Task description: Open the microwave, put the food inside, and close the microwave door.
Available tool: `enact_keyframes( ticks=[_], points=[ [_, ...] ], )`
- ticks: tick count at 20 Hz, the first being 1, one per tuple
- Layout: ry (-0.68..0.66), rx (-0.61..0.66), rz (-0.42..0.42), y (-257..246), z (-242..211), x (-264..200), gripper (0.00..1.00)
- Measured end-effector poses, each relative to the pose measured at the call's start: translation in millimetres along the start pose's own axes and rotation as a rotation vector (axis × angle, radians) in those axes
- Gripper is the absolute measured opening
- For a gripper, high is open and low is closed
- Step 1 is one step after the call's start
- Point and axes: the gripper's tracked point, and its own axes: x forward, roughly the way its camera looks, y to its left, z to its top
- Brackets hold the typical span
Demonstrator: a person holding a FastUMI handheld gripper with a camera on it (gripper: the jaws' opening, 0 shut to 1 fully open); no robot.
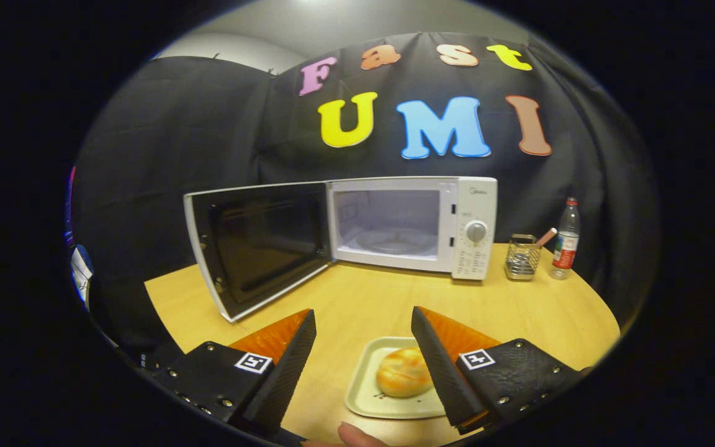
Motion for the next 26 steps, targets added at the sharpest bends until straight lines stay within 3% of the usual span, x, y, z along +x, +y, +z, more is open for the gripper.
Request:
enact_keyframes(
  ticks=[9,16,18,22,23,26],
  points=[
    [0.115,0.001,-0.079,-22,-58,4,0.94],
    [0.276,0.052,-0.129,-26,-90,20,0.95],
    [0.278,0.072,-0.128,-26,-86,22,0.91],
    [0.287,0.079,-0.138,-27,-86,21,0.72],
    [0.281,0.102,-0.123,-25,-82,20,0.63],
    [0.234,0.130,-0.103,-24,-62,18,0.63]
  ],
)
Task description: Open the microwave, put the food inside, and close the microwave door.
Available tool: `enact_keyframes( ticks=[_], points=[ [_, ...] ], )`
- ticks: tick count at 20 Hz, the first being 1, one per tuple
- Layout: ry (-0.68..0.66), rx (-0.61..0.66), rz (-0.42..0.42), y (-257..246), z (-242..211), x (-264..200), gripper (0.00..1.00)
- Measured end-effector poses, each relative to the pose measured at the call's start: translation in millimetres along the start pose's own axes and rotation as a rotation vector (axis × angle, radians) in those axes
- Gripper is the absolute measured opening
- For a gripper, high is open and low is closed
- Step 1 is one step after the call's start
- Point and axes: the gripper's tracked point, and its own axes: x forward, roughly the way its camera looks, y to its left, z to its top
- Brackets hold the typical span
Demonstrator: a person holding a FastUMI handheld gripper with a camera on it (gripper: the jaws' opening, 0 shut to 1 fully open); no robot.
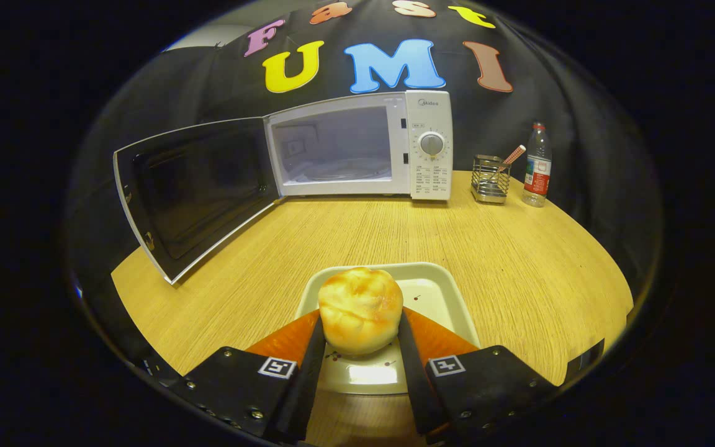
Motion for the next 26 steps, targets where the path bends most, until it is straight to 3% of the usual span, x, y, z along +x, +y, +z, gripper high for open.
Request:
enact_keyframes(
  ticks=[8,16,26],
  points=[
    [-0.166,0.047,0.155,42,75,-17,0.63],
    [-0.161,0.194,0.263,96,141,30,0.63],
    [-0.141,0.438,0.199,120,196,147,0.63]
  ],
)
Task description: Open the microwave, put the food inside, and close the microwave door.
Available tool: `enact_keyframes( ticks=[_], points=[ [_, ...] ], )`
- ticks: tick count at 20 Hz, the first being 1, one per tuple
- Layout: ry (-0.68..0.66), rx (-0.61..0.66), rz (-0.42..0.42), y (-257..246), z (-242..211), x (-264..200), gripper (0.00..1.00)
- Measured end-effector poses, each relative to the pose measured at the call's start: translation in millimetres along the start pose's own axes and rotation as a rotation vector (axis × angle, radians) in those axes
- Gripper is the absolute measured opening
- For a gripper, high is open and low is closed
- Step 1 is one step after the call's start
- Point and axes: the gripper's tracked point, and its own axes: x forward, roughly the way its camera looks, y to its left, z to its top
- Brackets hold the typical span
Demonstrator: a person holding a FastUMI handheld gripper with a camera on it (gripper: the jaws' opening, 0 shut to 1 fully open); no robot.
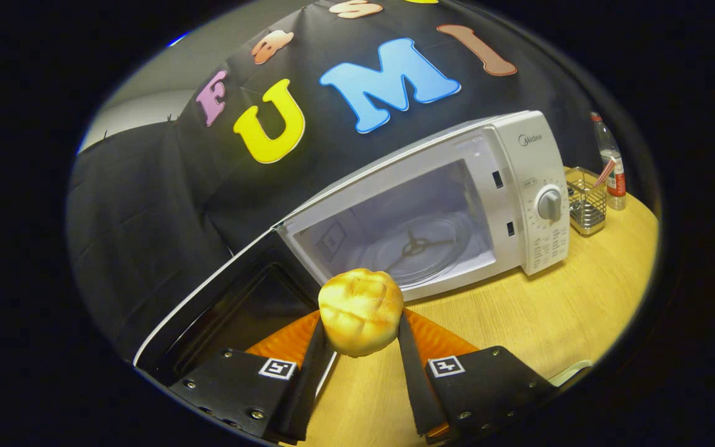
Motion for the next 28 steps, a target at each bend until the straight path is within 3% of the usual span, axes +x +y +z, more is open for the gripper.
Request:
enact_keyframes(
  ticks=[1,8,11,14,20,25,28],
  points=[
    [-0.014,0.036,0.011,5,4,14,0.63],
    [-0.080,0.054,-0.139,-19,11,102,0.63],
    [-0.087,0.156,-0.141,-20,14,128,0.63],
    [-0.098,0.163,-0.163,-23,15,147,0.63],
    [-0.107,0.251,-0.213,-40,23,174,0.67],
    [-0.146,0.146,-0.295,-61,25,175,0.77],
    [-0.135,0.145,-0.264,-56,23,176,0.82]
  ],
)
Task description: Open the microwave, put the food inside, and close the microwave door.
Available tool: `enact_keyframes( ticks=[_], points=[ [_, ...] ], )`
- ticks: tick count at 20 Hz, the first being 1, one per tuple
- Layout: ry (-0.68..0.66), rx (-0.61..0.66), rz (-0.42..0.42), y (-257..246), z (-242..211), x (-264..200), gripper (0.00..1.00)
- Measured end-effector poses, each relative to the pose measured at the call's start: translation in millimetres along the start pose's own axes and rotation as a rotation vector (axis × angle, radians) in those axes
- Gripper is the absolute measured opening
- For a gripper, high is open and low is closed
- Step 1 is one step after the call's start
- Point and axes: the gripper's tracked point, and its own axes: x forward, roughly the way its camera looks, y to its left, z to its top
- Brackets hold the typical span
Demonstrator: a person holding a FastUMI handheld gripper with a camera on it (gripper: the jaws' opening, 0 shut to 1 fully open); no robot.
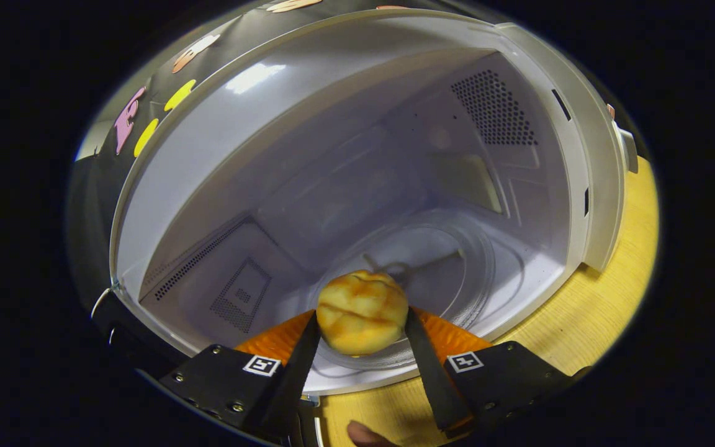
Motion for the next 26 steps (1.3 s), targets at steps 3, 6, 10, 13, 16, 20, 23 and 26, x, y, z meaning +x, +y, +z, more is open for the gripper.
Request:
enact_keyframes(
  ticks=[3,6,10,13,16,20,23,26],
  points=[
    [-0.004,-0.005,0.004,2,3,-2,0.90],
    [-0.027,-0.056,-0.041,-7,10,-7,0.96],
    [-0.014,-0.102,0.087,28,14,-39,0.96],
    [0.028,-0.130,0.255,71,12,-100,0.96],
    [-0.004,-0.221,0.381,108,19,-175,0.96],
    [-0.017,-0.325,0.563,151,3,-278,0.96],
    [-0.029,-0.379,0.677,176,-16,-343,0.96],
    [-0.040,-0.460,0.781,199,-39,-395,0.96]
  ],
)
